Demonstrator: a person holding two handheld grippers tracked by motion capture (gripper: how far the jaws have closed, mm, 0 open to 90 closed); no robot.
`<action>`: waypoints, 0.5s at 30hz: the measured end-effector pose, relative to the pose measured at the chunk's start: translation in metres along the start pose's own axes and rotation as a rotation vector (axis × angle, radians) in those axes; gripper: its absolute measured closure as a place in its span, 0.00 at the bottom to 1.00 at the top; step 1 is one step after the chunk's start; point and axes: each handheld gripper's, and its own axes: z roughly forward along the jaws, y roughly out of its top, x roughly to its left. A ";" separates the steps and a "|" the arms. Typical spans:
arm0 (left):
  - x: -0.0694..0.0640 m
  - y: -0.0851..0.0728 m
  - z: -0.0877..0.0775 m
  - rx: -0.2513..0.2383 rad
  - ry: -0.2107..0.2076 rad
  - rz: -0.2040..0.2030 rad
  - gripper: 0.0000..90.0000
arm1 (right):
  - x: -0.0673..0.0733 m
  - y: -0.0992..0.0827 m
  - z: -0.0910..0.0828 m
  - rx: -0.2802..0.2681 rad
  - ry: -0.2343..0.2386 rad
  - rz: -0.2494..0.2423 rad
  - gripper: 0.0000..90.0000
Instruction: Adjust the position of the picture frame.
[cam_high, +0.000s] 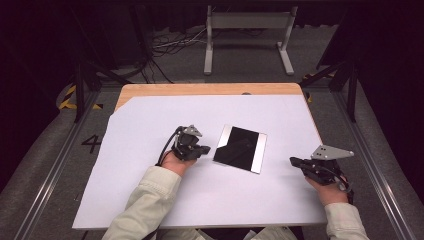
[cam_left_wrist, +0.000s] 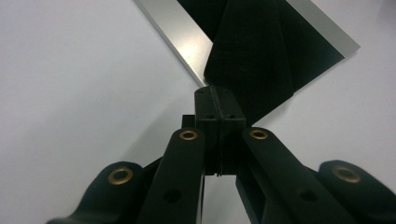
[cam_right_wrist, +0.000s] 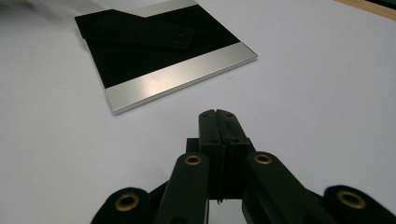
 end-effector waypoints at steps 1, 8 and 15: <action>-0.001 0.001 0.003 0.006 0.001 -0.002 1.00 | 0.001 0.000 0.000 0.003 -0.001 -0.002 0.99; -0.001 0.004 0.017 0.037 0.031 -0.029 1.00 | 0.005 -0.002 0.001 0.009 0.011 -0.005 0.99; -0.003 0.006 0.025 0.079 0.027 -0.029 1.00 | 0.009 -0.003 0.003 0.016 0.020 -0.010 0.99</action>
